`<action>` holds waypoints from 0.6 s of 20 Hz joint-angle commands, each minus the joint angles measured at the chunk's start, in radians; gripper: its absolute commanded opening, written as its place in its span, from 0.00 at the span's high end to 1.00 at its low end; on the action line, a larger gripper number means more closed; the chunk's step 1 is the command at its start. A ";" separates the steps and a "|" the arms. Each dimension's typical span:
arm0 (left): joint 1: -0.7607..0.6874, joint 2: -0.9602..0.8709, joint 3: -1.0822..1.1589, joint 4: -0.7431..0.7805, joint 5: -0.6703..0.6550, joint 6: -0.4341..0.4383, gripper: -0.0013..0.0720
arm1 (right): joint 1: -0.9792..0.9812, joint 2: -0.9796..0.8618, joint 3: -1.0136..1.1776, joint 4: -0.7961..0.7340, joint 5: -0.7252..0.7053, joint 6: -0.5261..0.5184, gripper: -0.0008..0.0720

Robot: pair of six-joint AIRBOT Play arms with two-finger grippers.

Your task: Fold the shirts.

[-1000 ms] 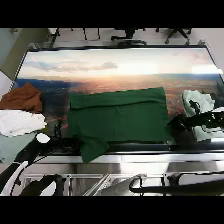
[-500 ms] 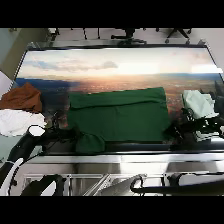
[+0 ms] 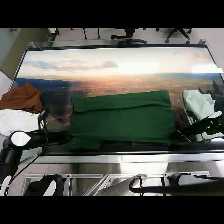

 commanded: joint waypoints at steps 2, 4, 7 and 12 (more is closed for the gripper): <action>0.075 0.063 0.050 0.032 0.016 0.017 0.97 | 0.000 0.063 0.055 0.235 0.002 -0.032 0.96; 0.061 -0.018 0.162 0.025 0.049 0.032 0.97 | 0.000 0.061 0.141 0.367 -0.004 -0.065 0.96; -0.016 -0.233 0.375 0.028 0.077 0.052 0.97 | 0.018 0.024 0.248 0.505 -0.064 -0.112 0.96; -0.109 -0.711 0.711 0.034 0.096 0.063 0.96 | 0.131 -0.130 0.316 0.526 -0.239 -0.206 0.96</action>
